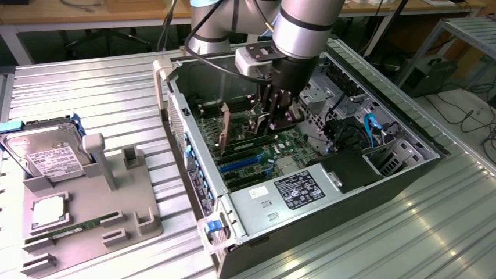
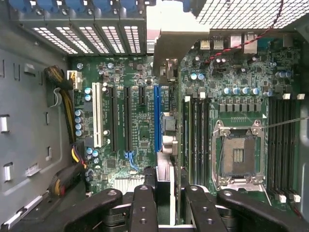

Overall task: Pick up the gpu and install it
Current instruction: 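Insert the gpu into the slot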

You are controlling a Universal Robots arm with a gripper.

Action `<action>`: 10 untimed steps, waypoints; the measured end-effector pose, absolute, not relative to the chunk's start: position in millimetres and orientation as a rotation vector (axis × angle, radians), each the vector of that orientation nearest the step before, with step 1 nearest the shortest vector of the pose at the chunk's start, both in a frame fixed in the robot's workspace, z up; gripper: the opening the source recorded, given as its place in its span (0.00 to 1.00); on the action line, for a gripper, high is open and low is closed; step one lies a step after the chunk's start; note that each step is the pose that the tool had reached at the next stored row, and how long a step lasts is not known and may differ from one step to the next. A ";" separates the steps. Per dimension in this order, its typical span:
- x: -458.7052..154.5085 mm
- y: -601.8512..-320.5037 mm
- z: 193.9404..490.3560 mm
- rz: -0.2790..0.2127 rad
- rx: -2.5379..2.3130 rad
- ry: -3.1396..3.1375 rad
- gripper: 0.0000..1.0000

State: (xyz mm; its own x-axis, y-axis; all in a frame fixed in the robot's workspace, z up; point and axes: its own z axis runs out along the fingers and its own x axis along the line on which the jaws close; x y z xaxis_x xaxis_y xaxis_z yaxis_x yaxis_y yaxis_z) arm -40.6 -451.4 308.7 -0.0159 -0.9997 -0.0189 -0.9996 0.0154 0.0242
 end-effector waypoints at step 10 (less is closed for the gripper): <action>-44.5 -451.4 295.5 -0.053 2.196 -2.237 0.28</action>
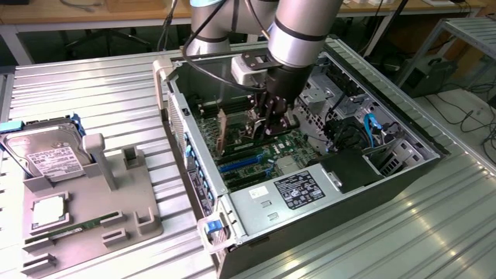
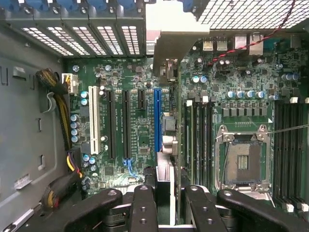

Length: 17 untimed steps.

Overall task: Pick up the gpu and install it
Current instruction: 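Insert the gpu into the slot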

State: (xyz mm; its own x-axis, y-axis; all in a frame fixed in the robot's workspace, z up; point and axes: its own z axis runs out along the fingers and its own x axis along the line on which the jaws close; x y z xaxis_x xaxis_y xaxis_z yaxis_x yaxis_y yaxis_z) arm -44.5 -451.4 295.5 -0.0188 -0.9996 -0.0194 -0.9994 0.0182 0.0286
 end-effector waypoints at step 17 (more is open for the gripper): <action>-62.3 -452.9 272.0 -0.045 2.205 -2.249 0.28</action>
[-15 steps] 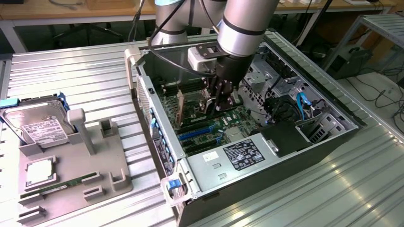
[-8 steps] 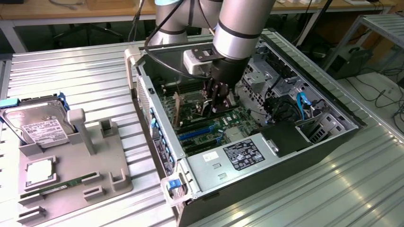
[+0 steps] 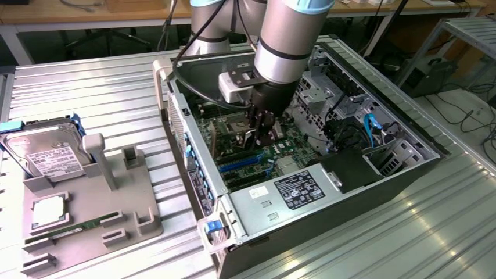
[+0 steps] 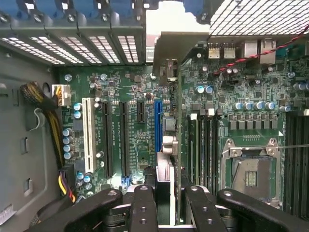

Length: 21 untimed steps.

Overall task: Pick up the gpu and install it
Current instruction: 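Insert the gpu into the slot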

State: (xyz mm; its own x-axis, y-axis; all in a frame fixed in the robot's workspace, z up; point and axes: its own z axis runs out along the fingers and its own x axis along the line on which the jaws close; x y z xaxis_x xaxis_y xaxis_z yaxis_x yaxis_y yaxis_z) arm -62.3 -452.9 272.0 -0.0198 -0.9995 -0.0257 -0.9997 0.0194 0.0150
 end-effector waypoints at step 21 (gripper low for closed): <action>-62.6 -459.7 263.8 0.049 -2.192 2.235 0.28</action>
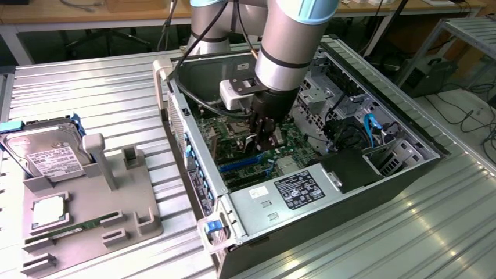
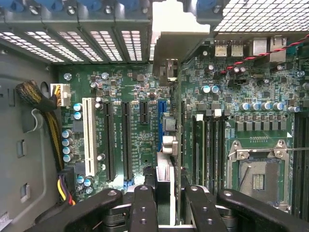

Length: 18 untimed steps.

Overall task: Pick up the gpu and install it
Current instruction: 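Insert the gpu into the slot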

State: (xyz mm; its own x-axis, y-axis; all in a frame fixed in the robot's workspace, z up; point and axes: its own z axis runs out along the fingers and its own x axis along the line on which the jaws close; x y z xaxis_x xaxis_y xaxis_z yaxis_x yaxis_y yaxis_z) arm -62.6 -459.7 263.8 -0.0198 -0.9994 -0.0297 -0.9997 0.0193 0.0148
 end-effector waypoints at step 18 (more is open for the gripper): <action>-71.3 -462.9 254.6 0.050 -2.191 2.235 0.28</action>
State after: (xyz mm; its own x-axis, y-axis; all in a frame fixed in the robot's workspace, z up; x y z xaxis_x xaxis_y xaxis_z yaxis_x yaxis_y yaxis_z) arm -71.3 -462.9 254.6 -0.0198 -0.9993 -0.0307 -0.9997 0.0193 0.0148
